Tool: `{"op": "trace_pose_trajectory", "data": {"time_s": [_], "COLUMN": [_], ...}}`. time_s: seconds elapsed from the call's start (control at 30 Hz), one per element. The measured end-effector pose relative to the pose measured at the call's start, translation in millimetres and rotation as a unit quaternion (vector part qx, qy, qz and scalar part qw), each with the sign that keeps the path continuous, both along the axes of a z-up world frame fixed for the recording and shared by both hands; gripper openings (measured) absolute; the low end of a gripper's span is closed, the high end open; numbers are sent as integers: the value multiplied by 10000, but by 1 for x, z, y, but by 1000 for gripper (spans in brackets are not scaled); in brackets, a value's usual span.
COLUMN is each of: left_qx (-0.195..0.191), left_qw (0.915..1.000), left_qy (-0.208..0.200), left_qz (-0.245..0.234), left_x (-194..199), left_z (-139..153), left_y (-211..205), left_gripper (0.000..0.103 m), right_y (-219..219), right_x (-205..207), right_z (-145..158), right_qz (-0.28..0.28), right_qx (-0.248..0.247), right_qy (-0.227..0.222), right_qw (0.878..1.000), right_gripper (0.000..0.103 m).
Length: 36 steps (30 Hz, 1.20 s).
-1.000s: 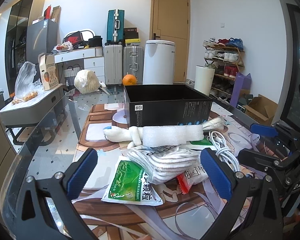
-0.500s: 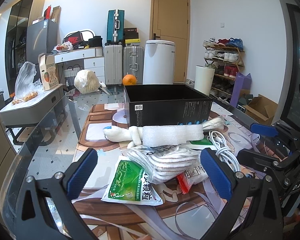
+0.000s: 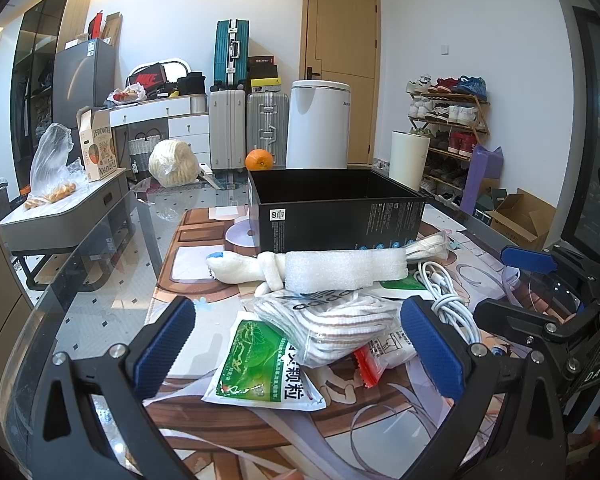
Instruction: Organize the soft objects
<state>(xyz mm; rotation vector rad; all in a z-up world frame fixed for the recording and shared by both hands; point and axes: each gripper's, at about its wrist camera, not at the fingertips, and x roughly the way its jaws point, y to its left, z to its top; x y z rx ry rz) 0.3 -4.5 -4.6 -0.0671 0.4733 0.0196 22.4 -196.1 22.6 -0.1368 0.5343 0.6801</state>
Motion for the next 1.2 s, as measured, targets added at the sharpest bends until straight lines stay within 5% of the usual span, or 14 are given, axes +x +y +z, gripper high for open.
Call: {"op": "trace_pose_trajectory", "data": {"time_s": [0.67,1.2], "left_qx": [35,-121], "left_qw": [10000,9995], "left_qy": [33,60], "left_qz": [43,293], "left_x": [-1,4], "left_z": [0,15], "left_y": [0,9], "left_gripper": [103,103], "right_y": [-1,6], "right_x": [10,22], "right_z": [3,1], "right_qz": [-207,-387], "right_qx": [-152,-222], "right_qy": [217,1020], "right_qw": [9994,9938], "right_gripper": [102,102]}}
